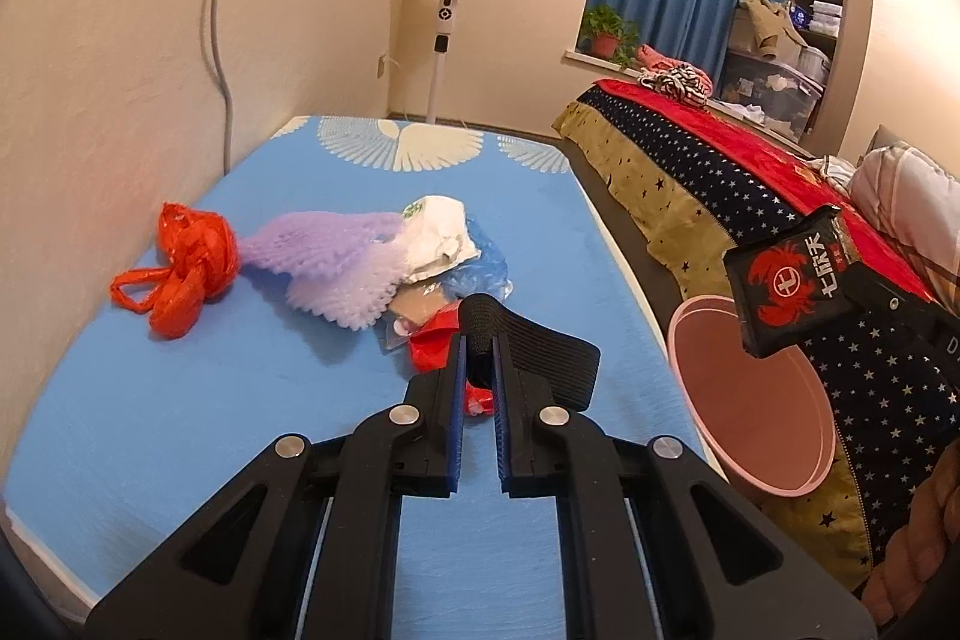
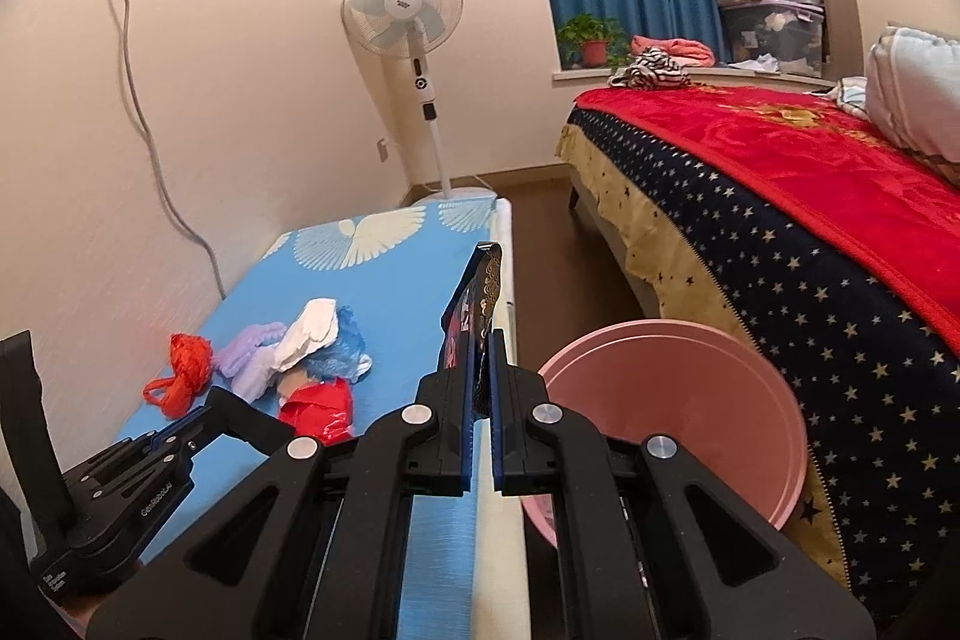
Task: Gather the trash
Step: 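Carry the snack packet and left gripper over the pink bin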
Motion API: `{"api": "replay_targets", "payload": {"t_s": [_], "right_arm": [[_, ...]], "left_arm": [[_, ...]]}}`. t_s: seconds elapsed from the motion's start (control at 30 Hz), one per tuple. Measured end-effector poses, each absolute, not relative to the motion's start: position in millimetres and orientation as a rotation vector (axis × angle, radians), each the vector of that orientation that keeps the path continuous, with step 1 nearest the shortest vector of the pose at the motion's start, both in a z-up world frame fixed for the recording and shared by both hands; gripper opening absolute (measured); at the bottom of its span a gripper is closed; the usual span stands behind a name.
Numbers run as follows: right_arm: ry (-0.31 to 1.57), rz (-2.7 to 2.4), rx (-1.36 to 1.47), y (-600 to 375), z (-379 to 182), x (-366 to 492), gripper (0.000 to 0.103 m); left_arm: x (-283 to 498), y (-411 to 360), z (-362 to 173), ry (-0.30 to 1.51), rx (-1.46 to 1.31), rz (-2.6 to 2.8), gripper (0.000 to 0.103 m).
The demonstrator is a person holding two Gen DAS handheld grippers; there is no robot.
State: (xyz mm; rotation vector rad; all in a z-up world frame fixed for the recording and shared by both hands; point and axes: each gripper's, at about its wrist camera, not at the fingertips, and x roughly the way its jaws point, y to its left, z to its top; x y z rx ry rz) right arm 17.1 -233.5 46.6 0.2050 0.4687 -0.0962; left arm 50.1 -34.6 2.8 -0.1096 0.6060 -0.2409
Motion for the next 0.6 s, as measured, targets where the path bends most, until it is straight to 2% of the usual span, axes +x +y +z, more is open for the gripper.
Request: {"api": "replay_targets", "payload": {"t_s": [0.6], "right_arm": [[0.472, -0.152, 0.202, -243.1, 42.5, 19.5, 0.004]], "left_arm": [[52.6, -47.1, 6.0, 0.589, -0.096, -0.258, 0.008]]}}
